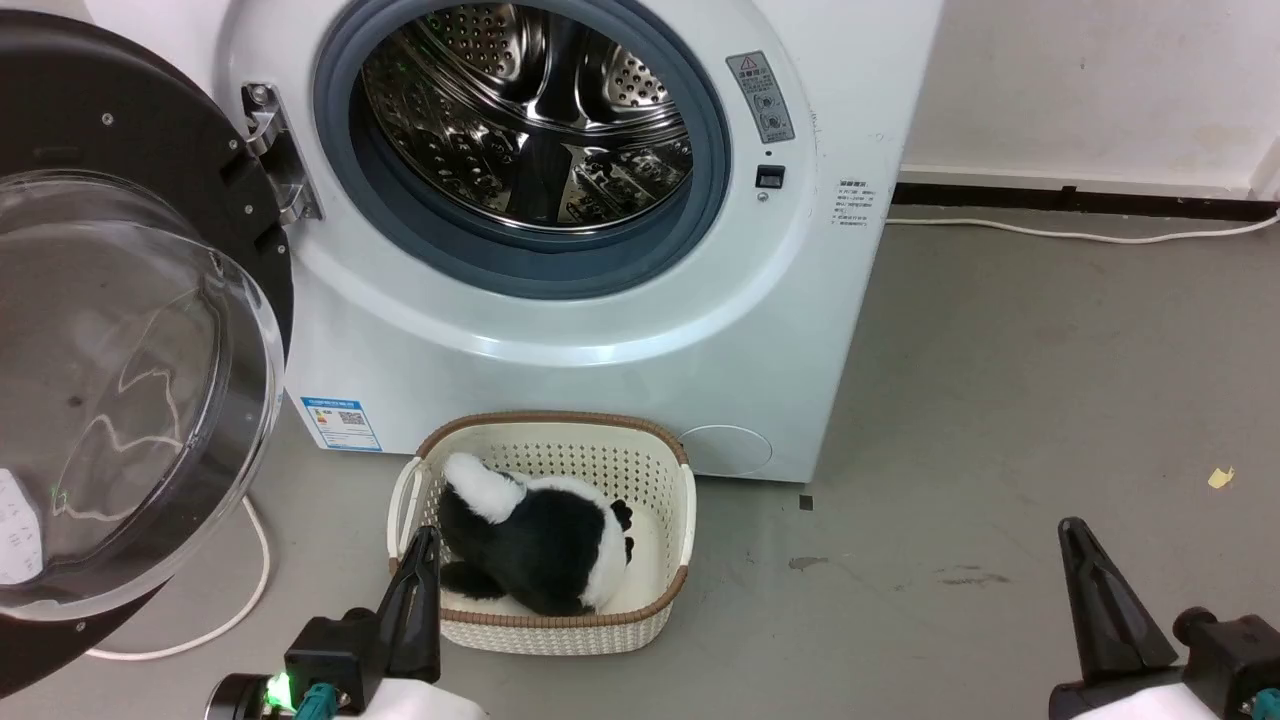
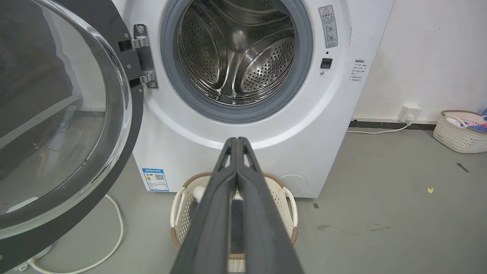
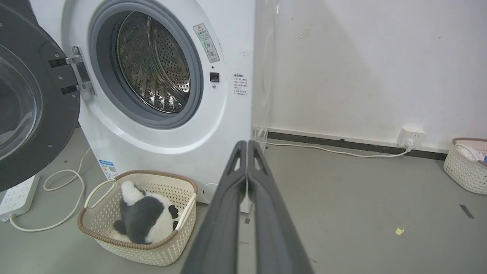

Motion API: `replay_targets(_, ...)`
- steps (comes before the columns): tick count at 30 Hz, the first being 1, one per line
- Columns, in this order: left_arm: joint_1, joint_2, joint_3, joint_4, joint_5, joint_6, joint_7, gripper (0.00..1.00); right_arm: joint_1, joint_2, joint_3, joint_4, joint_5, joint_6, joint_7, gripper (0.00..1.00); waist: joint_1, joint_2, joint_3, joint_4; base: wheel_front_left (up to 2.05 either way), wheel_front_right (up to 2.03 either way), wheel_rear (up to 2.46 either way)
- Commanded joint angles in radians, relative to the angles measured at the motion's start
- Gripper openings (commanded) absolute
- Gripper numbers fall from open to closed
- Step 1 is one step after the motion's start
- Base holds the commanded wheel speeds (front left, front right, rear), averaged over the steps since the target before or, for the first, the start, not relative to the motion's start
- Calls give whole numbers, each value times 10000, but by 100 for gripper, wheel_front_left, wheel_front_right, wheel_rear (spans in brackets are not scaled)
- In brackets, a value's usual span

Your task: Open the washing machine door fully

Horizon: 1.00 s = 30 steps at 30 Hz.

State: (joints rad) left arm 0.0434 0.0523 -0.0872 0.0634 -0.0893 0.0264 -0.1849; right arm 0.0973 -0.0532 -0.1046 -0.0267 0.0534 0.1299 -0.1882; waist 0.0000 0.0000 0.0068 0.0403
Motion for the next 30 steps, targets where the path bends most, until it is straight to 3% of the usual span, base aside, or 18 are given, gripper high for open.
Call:
replay_targets(1,-102,0,26,-60,73,-38,44,0,-133,10,46,38,-81,2,68,0,0,0,-1,-5,0,0,0)
replay_targets(30,-222,-8,332,-268,369,-120,697,0,-437,17,408,121,-245,4,724,0,0,0,-25,-149,0,0,0)
